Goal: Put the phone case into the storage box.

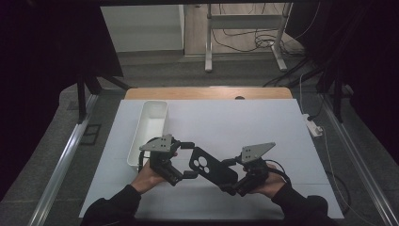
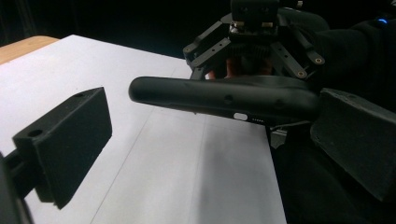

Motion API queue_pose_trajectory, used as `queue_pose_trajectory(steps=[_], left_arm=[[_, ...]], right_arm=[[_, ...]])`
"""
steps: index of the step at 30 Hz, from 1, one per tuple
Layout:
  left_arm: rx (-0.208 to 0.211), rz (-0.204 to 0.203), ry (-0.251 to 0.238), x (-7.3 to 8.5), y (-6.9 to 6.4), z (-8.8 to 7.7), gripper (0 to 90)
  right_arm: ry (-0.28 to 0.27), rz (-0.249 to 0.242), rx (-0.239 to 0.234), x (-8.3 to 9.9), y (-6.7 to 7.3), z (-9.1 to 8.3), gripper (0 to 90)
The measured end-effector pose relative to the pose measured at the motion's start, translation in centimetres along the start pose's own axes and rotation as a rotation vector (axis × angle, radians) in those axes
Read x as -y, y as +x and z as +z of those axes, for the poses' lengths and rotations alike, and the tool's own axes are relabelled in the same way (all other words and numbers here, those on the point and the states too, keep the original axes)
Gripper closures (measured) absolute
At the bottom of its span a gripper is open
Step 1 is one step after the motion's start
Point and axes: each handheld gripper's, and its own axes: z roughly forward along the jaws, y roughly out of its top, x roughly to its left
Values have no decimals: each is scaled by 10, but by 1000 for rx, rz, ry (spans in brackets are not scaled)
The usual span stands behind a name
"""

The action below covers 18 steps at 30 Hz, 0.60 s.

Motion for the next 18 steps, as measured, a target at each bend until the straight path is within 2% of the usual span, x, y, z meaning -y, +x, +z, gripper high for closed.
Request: queue_pose_trajectory(steps=[15,18], left_arm=[[58,21,-4,2,-1,13,0],[93,14,-17,2,-1,13,2]], right_arm=[[-17,-11,-25,-3,2,2,143],[-20,-16,-38,-3,2,4,143]])
